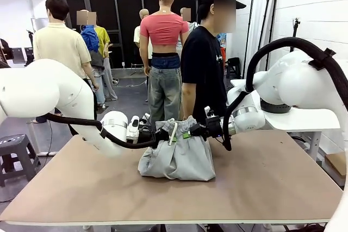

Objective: Fold the training pants.
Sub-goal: Fold the Training pants in half.

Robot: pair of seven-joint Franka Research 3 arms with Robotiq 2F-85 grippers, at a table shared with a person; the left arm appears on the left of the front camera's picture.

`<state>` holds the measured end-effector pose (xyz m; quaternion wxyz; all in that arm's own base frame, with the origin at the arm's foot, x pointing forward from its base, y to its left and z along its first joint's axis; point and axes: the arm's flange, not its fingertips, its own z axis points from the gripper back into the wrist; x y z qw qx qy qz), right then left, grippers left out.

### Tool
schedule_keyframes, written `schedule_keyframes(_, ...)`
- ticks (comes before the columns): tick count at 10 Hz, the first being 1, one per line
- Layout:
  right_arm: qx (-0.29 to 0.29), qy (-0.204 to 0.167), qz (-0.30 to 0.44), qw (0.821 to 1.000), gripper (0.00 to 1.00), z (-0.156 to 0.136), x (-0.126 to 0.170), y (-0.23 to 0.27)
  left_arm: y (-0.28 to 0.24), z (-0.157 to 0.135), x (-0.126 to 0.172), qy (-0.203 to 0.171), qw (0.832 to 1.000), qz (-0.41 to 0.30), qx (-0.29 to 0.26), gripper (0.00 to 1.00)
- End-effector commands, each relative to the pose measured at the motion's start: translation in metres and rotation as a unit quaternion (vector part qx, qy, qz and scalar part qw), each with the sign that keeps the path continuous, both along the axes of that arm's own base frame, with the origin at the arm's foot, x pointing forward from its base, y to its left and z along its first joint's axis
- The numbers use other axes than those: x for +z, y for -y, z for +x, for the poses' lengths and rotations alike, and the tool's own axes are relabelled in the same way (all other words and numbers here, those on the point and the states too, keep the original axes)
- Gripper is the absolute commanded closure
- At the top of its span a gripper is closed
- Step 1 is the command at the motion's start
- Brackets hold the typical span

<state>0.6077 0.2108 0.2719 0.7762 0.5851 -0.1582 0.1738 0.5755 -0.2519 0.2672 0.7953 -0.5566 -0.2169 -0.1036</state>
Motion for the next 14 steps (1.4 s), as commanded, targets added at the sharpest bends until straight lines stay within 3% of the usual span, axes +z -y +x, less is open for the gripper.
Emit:
schedule_keyframes(1,-0.001,-0.024,-0.016,1.0,1.0,0.018,-0.001,0.009,-0.01,0.015,-0.003,-0.013,1.0,0.013,0.002,1.0)
schedule_keyframes(12,-0.02,-0.073,-0.057,0.996,1.0,0.027,-0.027,0.016,-0.02,0.026,-0.031,-0.078,0.996,0.038,0.028,1.0)
schedule_keyframes(14,-0.028,-0.083,-0.06,0.994,0.61,0.026,-0.024,0.022,-0.025,0.026,-0.032,-0.081,0.995,0.034,0.04,0.63)
